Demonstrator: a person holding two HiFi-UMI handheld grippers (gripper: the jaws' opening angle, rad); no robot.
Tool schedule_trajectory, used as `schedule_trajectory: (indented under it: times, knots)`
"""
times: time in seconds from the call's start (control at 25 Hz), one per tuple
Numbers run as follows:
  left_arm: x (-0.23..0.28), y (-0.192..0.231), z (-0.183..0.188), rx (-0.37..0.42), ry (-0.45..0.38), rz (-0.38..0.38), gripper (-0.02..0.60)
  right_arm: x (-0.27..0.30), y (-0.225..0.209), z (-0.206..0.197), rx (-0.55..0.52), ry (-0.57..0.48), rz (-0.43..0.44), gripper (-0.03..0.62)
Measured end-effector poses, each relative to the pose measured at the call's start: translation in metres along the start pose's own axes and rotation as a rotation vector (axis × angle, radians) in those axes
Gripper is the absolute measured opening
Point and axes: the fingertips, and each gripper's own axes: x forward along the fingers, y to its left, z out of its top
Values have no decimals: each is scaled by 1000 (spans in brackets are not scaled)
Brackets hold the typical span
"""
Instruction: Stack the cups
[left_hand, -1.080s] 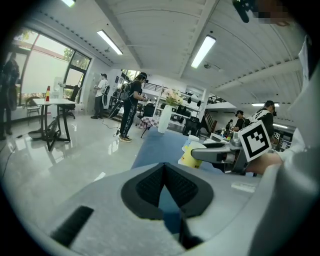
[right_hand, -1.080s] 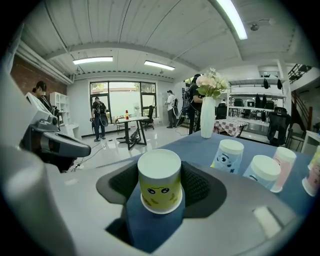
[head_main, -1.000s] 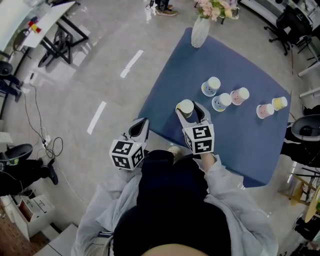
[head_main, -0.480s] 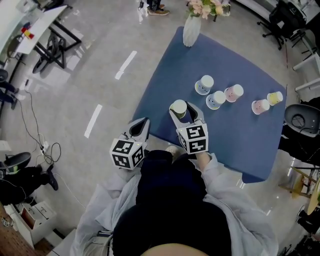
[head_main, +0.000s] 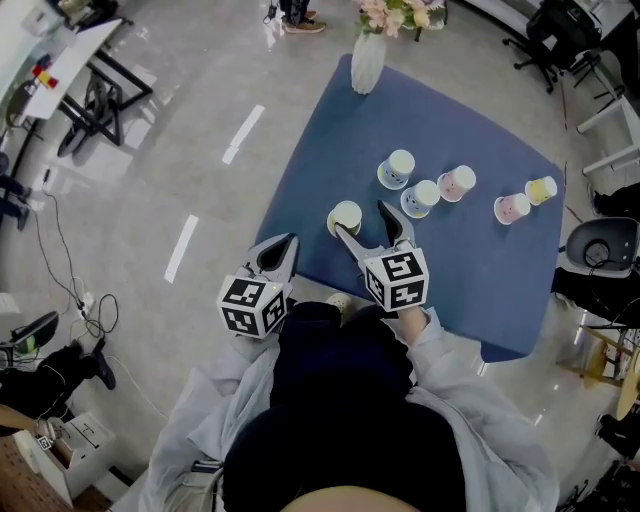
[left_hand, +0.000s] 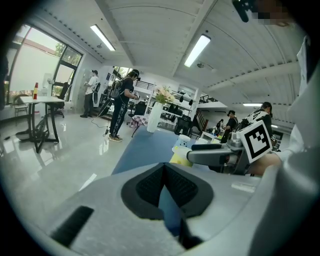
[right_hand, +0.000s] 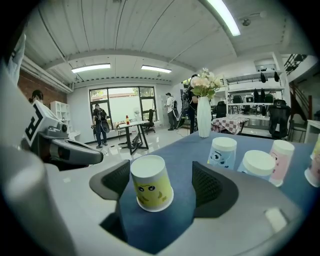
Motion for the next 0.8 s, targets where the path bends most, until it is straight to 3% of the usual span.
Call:
schedule_trajectory:
  times: [0.52, 0.8]
  knots:
    - [30, -30, 6, 35, 16, -82, -2, -55, -41, 4, 20, -30, -82, 394]
    - [38, -37, 8, 40, 18, -81, -2, -78, -81, -2, 46, -37, -175, 394]
